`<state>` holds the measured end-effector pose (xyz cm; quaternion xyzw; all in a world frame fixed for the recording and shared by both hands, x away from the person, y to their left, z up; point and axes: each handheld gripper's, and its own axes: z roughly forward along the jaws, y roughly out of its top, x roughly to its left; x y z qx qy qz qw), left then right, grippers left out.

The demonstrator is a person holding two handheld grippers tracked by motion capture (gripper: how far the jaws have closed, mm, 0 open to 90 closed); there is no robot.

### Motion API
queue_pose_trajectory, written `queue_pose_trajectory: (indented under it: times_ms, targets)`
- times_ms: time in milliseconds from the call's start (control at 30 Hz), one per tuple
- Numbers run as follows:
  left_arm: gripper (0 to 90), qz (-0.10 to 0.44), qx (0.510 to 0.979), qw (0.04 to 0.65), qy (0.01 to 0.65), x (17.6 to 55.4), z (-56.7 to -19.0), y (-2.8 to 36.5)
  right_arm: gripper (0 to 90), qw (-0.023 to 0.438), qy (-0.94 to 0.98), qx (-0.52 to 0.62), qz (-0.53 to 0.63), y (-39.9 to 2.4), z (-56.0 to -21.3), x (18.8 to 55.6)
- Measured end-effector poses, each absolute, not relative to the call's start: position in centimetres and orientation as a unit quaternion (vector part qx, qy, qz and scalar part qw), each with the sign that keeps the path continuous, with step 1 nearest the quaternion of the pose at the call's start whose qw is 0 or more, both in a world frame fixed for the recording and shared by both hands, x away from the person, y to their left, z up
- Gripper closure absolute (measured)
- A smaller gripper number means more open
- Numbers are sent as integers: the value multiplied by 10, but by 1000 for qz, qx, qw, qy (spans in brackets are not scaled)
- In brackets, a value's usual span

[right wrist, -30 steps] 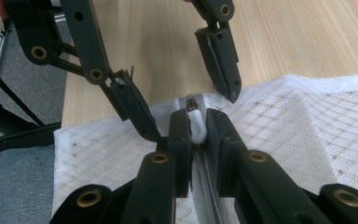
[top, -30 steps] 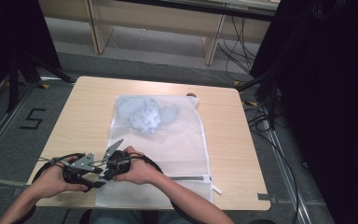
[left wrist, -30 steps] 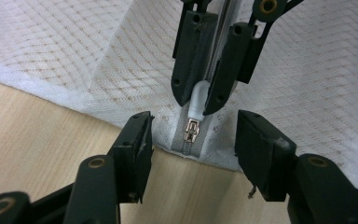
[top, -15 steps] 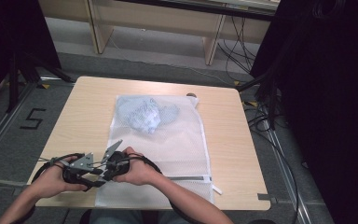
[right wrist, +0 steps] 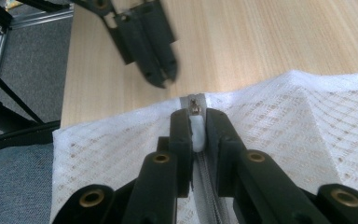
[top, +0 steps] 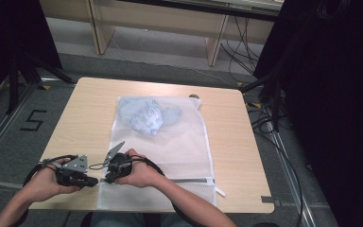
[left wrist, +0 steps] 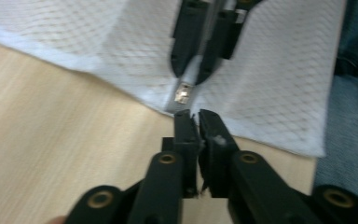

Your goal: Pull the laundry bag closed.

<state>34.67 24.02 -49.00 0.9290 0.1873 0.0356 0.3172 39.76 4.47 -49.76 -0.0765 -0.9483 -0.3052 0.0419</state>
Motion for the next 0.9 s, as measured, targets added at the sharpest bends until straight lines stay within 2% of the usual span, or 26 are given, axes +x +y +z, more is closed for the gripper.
queue_pose_trajectory:
  times_ms: [67,467,733,900]
  targets:
    - [896,40,924,330,188,344,-489,236,822,44,-949,-78,-304,45,-498,397]
    - [896,19,933,310,181,352,-501,226,822,37,-951,-66,-299,46,-499,398]
    - [900,7,924,310,224,351,-502,224,823,34,-953,-67,-294,46,-500,397]
    - [900,1,923,307,230,351,-501,225,823,35,-955,-74,-287,45,-498,396]
